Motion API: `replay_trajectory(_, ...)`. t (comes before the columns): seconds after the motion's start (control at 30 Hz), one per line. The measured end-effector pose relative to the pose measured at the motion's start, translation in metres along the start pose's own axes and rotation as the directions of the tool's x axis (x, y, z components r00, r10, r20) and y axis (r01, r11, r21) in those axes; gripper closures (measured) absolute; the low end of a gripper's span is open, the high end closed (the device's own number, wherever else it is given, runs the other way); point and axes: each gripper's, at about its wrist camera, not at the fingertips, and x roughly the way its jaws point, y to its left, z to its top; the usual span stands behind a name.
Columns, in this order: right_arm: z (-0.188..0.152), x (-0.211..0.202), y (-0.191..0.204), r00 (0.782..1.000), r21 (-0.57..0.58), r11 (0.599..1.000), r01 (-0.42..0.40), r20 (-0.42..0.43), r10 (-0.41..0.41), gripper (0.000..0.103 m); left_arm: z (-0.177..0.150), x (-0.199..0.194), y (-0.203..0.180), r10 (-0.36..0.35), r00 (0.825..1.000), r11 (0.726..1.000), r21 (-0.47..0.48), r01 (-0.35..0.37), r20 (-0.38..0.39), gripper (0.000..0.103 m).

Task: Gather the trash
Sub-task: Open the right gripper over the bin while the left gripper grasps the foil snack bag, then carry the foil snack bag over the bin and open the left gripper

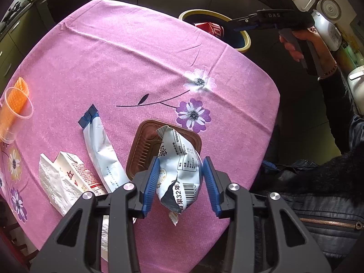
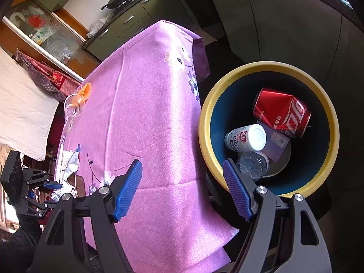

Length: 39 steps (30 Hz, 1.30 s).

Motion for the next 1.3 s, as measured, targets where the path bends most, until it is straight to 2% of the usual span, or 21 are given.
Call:
replay_trajectory(0.2, -0.008, -0.002, 0.001, 1.000, -0.001, 1.000, -0.020, 0.010, 0.020, 0.030, -0.001, -0.007, -0.001, 0.007, 1.000, 1.000, 0.003, -0.007, 0.017, 0.076)
replay_trajectory(0.6, -0.010, -0.011, 0.008, 0.998, -0.017, 0.999, -0.044, 0.034, 0.044, 0.030, 0.006, -0.038, -0.001, 0.039, 0.996, 0.999, 0.008, -0.040, 0.079, 0.077)
replay_trajectory(0.8, -0.014, -0.022, 0.004, 0.997, -0.014, 0.999, -0.045, 0.061, 0.046, 0.030, 0.030, -0.055, -0.013, 0.041, 0.992, 0.998, 0.049, -0.047, 0.123, 0.077)
replay_trajectory(0.93, -0.021, -0.040, -0.006, 0.995, 0.001, 1.000, -0.031, 0.098, 0.031, 0.030, 0.066, -0.057, -0.034, 0.026, 0.990, 0.991, 0.126, -0.043, 0.136, 0.077)
replay_trajectory(1.07, -0.032, -0.063, -0.025, 0.990, 0.035, 0.999, -0.013, 0.140, 0.008, 0.030, 0.122, -0.047, -0.058, -0.021, 0.992, 0.976, 0.220, -0.008, 0.128, 0.077)
replay_trajectory(1.3, -0.062, -0.105, -0.080, 0.974, 0.145, 0.989, -0.002, 0.224, -0.031, 0.030, 0.230, 0.013, -0.113, -0.086, 0.995, 0.937, 0.343, 0.064, 0.047, 0.077)
